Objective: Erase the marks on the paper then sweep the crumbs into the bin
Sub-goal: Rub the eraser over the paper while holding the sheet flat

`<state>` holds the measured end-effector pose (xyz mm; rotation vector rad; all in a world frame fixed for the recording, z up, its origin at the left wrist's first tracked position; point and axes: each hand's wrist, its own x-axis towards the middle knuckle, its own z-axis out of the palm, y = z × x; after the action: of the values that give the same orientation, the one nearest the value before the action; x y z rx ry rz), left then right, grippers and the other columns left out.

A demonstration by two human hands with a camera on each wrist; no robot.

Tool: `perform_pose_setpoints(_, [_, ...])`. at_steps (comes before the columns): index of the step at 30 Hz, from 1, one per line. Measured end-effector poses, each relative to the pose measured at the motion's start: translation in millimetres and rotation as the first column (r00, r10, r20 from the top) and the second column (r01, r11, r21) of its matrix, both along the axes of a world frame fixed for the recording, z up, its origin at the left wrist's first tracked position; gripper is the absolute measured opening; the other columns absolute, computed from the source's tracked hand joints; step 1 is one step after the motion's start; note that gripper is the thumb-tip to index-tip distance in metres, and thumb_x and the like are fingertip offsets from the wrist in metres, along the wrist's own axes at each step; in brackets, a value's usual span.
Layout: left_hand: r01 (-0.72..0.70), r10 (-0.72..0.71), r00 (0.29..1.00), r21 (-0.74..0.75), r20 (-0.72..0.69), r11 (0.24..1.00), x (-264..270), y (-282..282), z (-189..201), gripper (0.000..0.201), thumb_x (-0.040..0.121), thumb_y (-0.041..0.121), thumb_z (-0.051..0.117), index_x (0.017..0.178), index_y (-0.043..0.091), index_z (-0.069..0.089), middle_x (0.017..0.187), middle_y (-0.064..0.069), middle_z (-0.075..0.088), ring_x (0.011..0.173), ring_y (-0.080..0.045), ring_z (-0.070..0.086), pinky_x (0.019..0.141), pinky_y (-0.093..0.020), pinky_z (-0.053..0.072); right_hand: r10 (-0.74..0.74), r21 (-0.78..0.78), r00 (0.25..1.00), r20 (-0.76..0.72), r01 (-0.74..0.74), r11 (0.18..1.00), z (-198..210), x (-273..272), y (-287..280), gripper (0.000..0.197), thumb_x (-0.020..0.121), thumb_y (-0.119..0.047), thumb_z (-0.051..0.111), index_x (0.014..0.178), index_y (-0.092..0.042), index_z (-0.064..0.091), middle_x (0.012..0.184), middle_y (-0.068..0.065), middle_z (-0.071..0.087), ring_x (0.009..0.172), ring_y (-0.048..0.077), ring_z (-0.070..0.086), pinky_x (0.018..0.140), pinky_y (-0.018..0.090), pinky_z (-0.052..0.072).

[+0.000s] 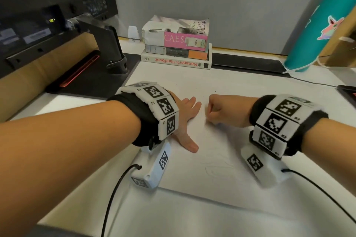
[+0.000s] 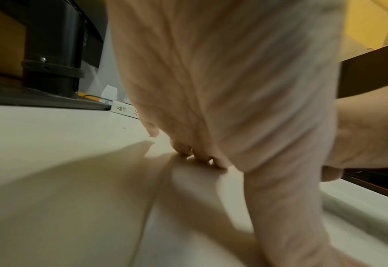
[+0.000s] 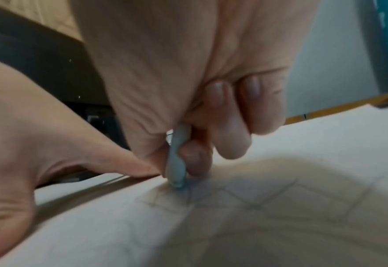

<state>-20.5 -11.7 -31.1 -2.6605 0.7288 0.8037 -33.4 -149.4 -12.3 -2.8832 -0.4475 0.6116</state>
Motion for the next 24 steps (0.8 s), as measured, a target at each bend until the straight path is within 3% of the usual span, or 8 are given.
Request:
perform_pose_setpoints(4, [-0.041,0.039,0.999,-0.084,-0.025,0.996,0,1,-3,0.120,0.074,0.061,0.066,0.149,0.022,-0.020,0.157,-0.003,-0.024,0.146,-0.018,-0.016,0.116,-0.046,-0.004,0.170,-0.013,0.985,-0.030,-0.170,0.985,-10,-17,14,0.013,0.091,-0.022,0.047,0.100,-0.012,0.049,0.081,0.002,0.056,0.069,0.014,0.047,0.066,0.026,0.039])
perform_pose_setpoints(6, [-0.030,0.028,0.999,-0.076,-0.019,0.997,1,2,-4,0.121,0.073,0.062,0.066,0.149,0.023,-0.020,0.157,-0.003,-0.024,0.146,-0.019,-0.016,0.116,-0.047,-0.003,0.134,0.037,0.989,-0.062,-0.132,0.991,-11,-16,12,0.018,0.090,-0.022,0.050,0.103,-0.010,0.050,0.088,0.006,0.058,0.077,0.018,0.050,0.075,0.033,0.043])
perform_pose_setpoints(9, [-0.007,0.006,1.000,-0.030,-0.007,1.000,0,2,0,0.120,0.074,0.066,0.062,0.148,0.024,-0.022,0.157,-0.001,-0.025,0.147,-0.018,-0.015,0.116,-0.048,0.000,0.030,-0.081,0.996,0.079,-0.024,0.996,-4,0,2,0.014,0.091,-0.030,0.046,0.096,-0.017,0.042,0.080,-0.001,0.052,0.076,0.017,0.048,0.073,0.031,0.039])
perform_pose_setpoints(14, [-0.021,0.018,0.999,-0.073,-0.042,0.997,2,3,-3,0.114,0.073,0.064,0.064,0.148,0.035,-0.016,0.156,-0.005,-0.026,0.146,-0.022,-0.016,0.115,-0.049,-0.001,0.150,0.000,0.989,-0.012,-0.150,0.989,-14,-15,6,0.009,0.090,-0.029,0.048,0.085,-0.029,0.040,0.079,-0.004,0.052,0.074,0.015,0.048,0.072,0.030,0.041])
perform_pose_setpoints(17, [0.003,-0.003,1.000,-0.017,-0.019,1.000,0,-1,0,0.114,0.074,0.068,0.059,0.147,0.033,-0.021,0.157,-0.009,-0.024,0.147,-0.026,-0.013,0.115,-0.052,0.002,0.022,-0.056,0.997,0.081,-0.017,0.998,-6,0,-5,0.011,0.091,-0.032,0.046,0.091,-0.022,0.042,0.076,-0.004,0.050,0.068,0.013,0.046,0.068,0.029,0.037])
perform_pose_setpoints(19, [0.003,-0.003,1.000,-0.015,-0.015,1.000,0,-2,0,0.111,0.075,0.068,0.058,0.149,0.034,-0.017,0.157,-0.008,-0.025,0.147,-0.026,-0.013,0.115,-0.051,0.003,0.076,-0.125,0.991,0.110,-0.063,0.990,-7,-2,-1,0.013,0.091,-0.033,0.046,0.092,-0.022,0.041,0.074,-0.006,0.048,0.067,0.012,0.045,0.068,0.029,0.036])
perform_pose_setpoints(21, [-0.007,0.006,1.000,-0.033,-0.024,0.999,1,-1,-2,0.107,0.074,0.068,0.060,0.150,0.036,-0.009,0.156,-0.008,-0.026,0.146,-0.025,-0.015,0.115,-0.049,0.001,0.136,-0.077,0.989,0.053,-0.132,0.988,-14,-10,1,0.013,0.089,-0.032,0.049,0.094,-0.023,0.042,0.077,-0.006,0.050,0.073,0.014,0.048,0.072,0.032,0.041])
perform_pose_setpoints(24, [0.000,0.000,1.000,0.001,-0.008,1.000,-1,-2,-1,0.114,0.073,0.070,0.057,0.147,0.034,-0.021,0.157,-0.009,-0.025,0.147,-0.026,-0.013,0.115,-0.051,0.003,0.033,-0.034,0.999,0.040,-0.032,0.999,-11,-5,-10,0.011,0.089,-0.033,0.049,0.090,-0.023,0.044,0.078,-0.006,0.053,0.072,0.014,0.049,0.074,0.033,0.043])
